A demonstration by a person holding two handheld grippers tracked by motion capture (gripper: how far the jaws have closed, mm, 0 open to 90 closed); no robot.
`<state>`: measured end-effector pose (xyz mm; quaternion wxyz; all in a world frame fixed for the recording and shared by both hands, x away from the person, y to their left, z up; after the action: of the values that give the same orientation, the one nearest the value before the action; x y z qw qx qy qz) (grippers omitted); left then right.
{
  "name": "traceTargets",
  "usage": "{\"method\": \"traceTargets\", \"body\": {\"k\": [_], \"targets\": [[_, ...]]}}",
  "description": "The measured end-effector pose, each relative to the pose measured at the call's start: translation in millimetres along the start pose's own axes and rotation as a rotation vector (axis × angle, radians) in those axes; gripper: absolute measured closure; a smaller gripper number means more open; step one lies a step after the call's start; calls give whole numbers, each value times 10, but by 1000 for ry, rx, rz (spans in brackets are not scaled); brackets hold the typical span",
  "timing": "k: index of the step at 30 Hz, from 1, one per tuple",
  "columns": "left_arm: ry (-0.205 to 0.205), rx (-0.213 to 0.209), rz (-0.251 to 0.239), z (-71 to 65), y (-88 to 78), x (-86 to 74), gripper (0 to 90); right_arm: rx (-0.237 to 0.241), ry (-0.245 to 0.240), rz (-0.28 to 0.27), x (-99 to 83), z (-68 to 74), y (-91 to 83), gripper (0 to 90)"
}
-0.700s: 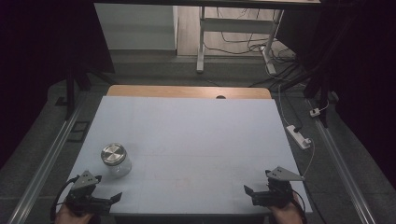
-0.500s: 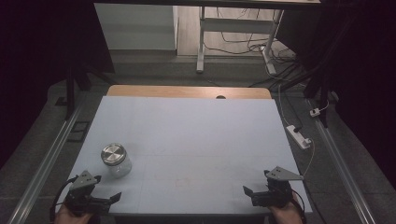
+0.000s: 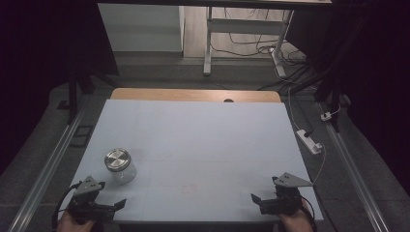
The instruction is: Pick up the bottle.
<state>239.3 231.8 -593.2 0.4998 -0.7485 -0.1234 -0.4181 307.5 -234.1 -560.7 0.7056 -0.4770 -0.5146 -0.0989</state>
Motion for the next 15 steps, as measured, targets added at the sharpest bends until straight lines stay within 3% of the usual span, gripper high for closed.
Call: {"method": "traceTargets", "body": {"k": [7,15], "targets": [[-9,5,4,10,2,0,0,3,-5,4,-3,13,5,0],[4,15,-44,31,-38,100,0,4,-9,10,-8,14,10,0]]}}
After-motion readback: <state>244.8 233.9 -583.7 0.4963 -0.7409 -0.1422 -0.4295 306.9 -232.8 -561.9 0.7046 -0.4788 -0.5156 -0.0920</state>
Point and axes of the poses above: each handheld gripper's, and its own axes: y roughly forward along the jaws, x roughly out of its top, z roughly to its left, the point moved 10 cm from there along y, roughly forward along the jaws, and after that the axes turned 5 degrees about -z, right-handed, at the moved point
